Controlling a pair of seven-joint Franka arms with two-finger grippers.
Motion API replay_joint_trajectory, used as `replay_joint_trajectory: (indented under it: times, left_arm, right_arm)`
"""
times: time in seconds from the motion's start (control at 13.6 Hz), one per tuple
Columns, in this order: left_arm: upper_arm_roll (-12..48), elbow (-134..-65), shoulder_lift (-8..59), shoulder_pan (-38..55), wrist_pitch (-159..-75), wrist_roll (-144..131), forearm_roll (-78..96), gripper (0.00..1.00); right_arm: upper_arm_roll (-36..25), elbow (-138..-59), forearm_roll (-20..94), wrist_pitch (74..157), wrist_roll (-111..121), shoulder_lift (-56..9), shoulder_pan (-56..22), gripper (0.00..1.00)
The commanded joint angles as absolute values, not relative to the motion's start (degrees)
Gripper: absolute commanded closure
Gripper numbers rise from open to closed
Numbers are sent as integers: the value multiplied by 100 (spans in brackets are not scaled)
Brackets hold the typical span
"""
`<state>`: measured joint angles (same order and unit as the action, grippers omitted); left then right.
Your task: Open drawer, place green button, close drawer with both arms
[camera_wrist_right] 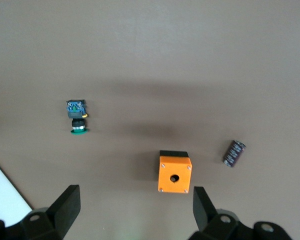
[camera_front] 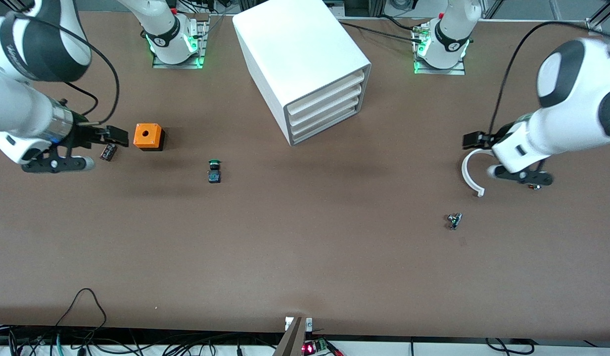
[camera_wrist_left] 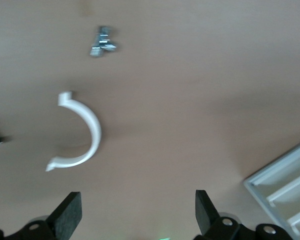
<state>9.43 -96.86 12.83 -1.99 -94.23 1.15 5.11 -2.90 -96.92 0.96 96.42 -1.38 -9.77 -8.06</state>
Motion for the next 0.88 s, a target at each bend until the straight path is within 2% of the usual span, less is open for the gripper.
replay_joint_trajectory:
  times: [0.0,0.29,0.59,0.81]
  left_arm:
    - [1090,-10298,1335,-176,-10165,385,1585,0]
    - [1169,-11389,1949,-176,-11143,1790,3844,0]
    - [1642,-11838,2697,-106,-11495,3152,5385,0]
    - [2002,-12145,2839,298,-11986,3234,5844,0]
  right_arm:
    - [-308,-9606,193,9913,-61,-1334,-975,0]
    - [-316,-9676,158,10352,-96,-1889,-1396,0]
    - [-299,-9825,193,11081,-343,-2504,-1810,0]
    - [-36,-10439,211,12108,-343,-2601,-1828,0]
